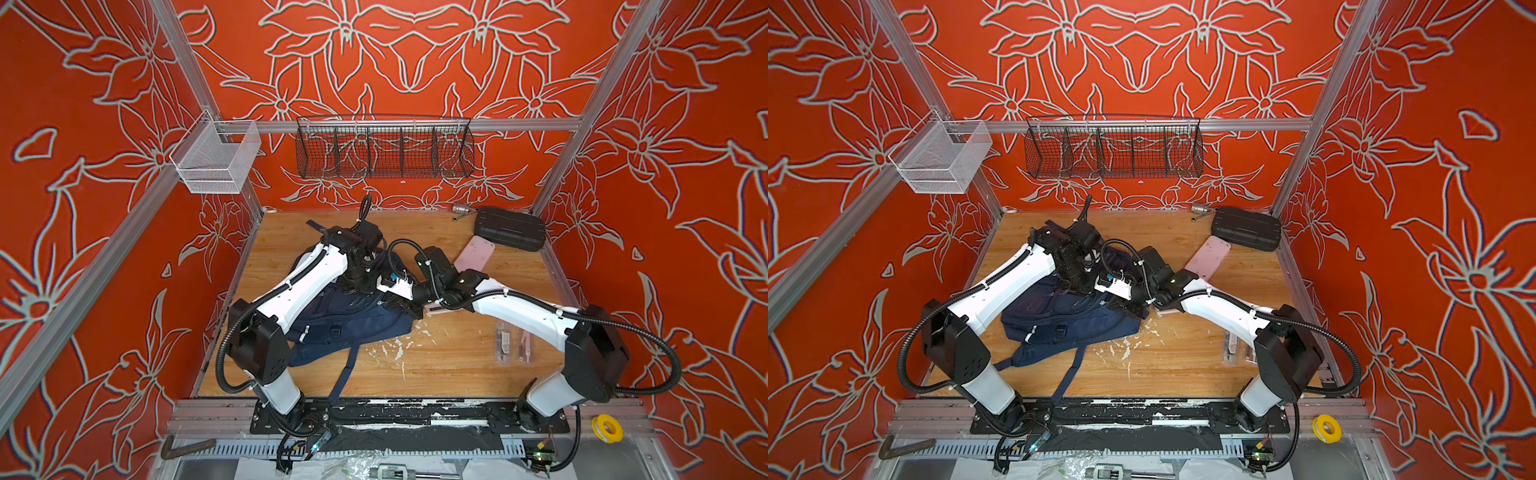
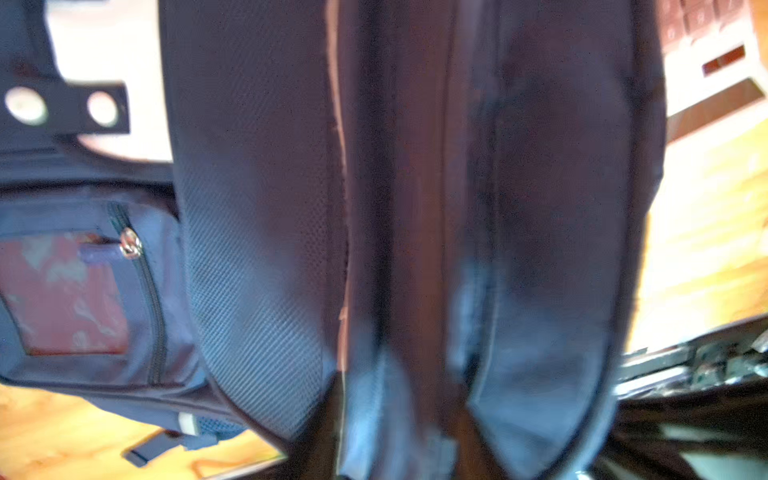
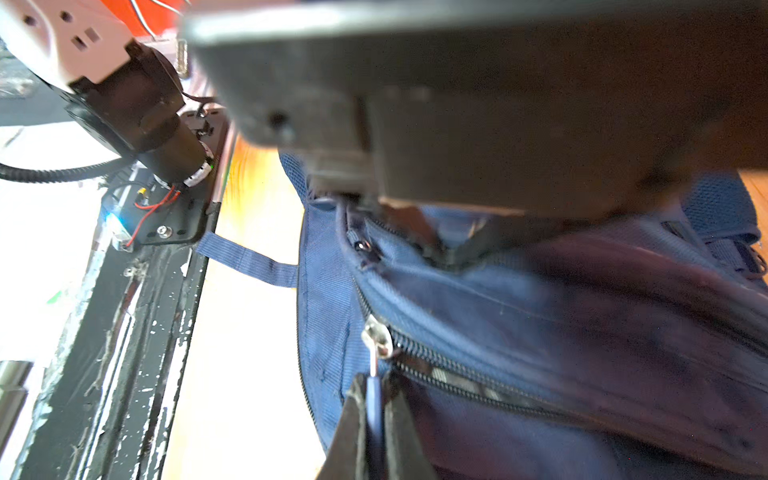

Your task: Pack the student bag

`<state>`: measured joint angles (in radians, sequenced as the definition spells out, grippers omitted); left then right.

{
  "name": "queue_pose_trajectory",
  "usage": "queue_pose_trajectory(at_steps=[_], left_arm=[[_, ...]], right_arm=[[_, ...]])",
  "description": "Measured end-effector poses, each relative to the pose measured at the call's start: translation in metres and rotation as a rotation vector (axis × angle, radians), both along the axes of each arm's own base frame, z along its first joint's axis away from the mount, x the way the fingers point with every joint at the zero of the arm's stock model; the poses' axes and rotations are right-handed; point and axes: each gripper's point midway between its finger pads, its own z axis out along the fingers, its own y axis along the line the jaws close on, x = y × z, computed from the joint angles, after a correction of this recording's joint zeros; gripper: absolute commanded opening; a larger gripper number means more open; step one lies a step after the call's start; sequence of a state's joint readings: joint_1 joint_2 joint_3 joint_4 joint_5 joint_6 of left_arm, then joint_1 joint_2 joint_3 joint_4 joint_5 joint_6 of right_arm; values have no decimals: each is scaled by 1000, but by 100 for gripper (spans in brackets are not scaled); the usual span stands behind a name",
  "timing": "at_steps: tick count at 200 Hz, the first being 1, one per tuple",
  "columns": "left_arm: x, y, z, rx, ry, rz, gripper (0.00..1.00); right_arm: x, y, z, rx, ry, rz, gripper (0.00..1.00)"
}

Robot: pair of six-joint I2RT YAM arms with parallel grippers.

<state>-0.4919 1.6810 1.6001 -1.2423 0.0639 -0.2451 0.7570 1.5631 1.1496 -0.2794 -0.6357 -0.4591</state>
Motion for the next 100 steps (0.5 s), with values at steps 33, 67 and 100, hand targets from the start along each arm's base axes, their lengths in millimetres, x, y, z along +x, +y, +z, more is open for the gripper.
queue_pose_trajectory(at_steps=[33,67,100], left_arm=[[-1,-8,0,-47,28,44,0],[8,-5,6,-177,61,202,0],[13,0,28,-317,67,356,0]], right_arm=[[4,-3,-4,-24,-10,-24,0],[1,-1,1,-54,-31,-55,0],[-6,12,12,-67,-55,-105,0]])
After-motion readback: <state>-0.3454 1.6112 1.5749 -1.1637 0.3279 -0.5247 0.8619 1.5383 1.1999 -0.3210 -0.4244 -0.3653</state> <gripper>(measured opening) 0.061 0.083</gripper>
